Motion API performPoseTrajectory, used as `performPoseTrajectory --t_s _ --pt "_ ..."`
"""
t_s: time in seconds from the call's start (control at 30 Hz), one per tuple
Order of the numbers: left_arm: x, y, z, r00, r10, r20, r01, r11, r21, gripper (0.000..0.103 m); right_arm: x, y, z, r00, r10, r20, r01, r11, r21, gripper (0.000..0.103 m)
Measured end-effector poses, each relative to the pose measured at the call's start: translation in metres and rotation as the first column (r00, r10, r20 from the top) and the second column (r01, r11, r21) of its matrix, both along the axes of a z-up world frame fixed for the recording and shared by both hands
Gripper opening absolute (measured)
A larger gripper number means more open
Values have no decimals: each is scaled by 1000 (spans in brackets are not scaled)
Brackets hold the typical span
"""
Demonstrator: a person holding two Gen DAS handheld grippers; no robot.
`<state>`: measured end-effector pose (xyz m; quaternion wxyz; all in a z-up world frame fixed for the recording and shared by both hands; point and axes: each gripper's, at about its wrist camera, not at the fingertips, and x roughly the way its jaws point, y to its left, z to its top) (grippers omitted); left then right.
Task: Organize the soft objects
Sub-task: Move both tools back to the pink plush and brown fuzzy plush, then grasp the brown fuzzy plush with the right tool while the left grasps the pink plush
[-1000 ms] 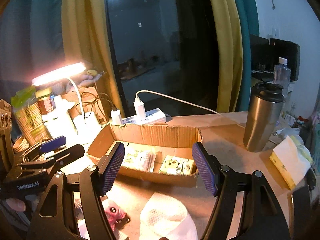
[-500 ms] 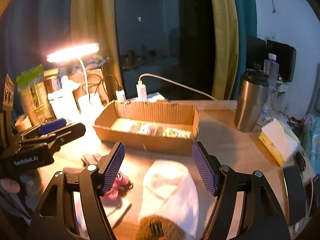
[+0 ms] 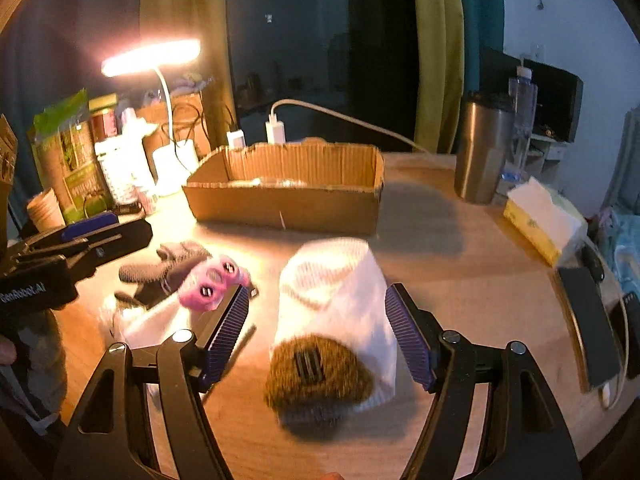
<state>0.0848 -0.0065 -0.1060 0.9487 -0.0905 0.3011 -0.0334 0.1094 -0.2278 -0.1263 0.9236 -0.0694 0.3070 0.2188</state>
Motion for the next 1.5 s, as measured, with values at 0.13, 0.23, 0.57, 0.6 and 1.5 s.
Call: performPoseTrajectory --t_s 0.13,0.23,0.57,0.6,1.5 --pt "-7 -4 -8 1000 -8 -18 8 1000 3 89 -6 -3 -14 1000 -3 -17 3 1000 -17 76" --pt "-11 -7 -14 999 -14 -29 14 1000 7 89 -10 -5 -20 1000 -1 -29 0 1000 -21 77" --pt "-17 -9 -25 998 -25 -59 26 1000 12 89 -12 0 -40 996 29 -79 -32 999 -31 77" --pt "-17 -9 -26 998 -25 -60 26 1000 11 89 -13 1 -40 996 37 -80 -39 999 -32 77" --pt "1 -8 -32 995 -22 -101 25 999 24 89 4 -7 -28 994 68 -89 -65 997 40 46"
